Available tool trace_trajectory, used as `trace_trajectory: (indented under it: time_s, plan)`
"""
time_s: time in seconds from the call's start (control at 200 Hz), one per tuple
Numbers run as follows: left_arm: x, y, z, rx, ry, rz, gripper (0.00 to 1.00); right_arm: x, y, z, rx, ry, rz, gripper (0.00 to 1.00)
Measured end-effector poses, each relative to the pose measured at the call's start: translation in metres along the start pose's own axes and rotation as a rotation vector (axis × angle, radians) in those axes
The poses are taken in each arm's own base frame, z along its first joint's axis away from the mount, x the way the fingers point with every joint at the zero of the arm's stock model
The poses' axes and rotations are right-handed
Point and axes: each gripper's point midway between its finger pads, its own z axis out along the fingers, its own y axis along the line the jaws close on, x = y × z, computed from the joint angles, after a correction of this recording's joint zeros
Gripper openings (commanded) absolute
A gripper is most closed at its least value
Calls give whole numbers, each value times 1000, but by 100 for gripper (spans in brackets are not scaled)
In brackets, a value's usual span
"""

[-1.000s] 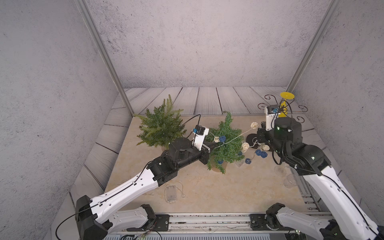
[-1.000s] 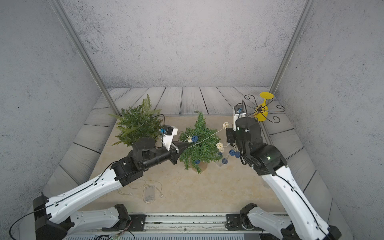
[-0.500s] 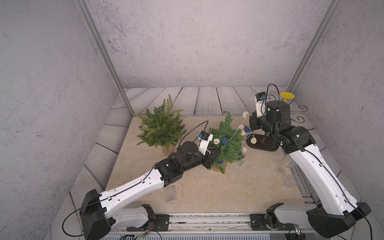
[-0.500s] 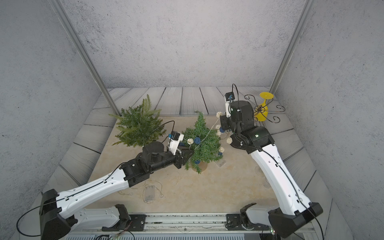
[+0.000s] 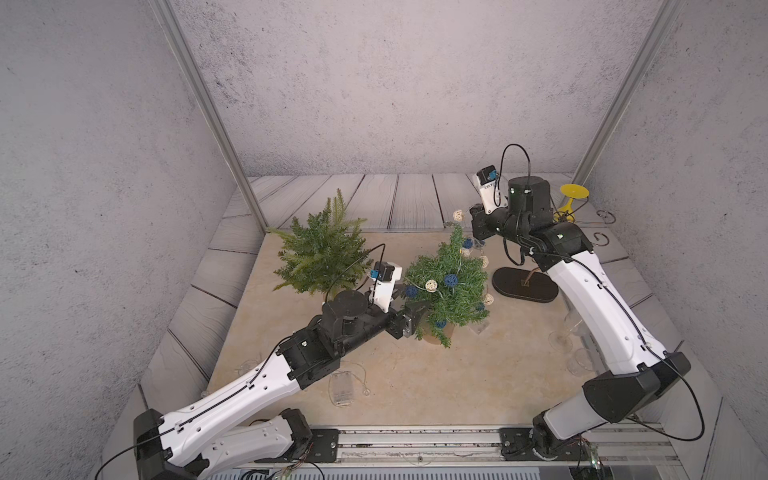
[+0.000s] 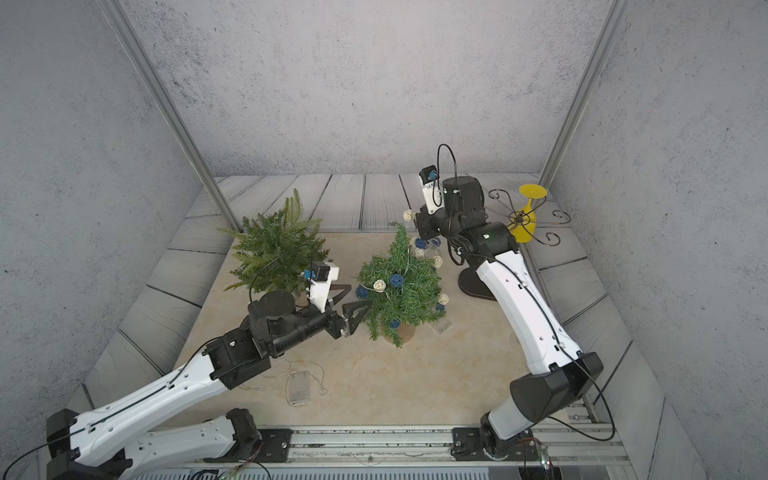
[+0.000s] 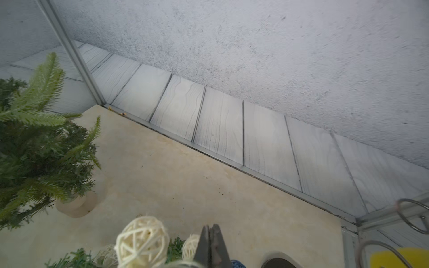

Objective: Wrap string light around the christmas tree
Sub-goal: Wrap the light string around the Christmas tree.

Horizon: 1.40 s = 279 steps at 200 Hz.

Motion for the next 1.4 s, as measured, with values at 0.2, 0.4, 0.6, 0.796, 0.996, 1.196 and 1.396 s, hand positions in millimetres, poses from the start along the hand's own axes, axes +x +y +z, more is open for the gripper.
trace_trajectory:
  time_s: [0.2, 0.4, 0.6, 0.796, 0.996, 1.196, 1.396]
  plan:
    - [-34, 29, 19, -45, -5, 48, 71, -6, 26, 7, -180, -18, 7, 0]
    - [-53, 34, 43, -31, 5, 94, 71, 4, 38, 7, -324, -4, 42, 0]
    - [-66, 39, 70, 1, 42, 147, 72, 7, 58, -1, -488, 2, 100, 0]
    - [-73, 47, 108, 41, 76, 184, 77, -25, 72, -7, -620, -58, 117, 0]
    - [-71, 47, 141, 88, 104, 213, 76, -24, 85, -10, -722, -45, 150, 0]
    - [-60, 41, 159, 175, 103, 212, 31, -21, 92, -11, -780, -45, 159, 0]
    - [-78, 23, 156, 268, 24, 250, 0, -17, 90, -8, -810, -53, 173, 0]
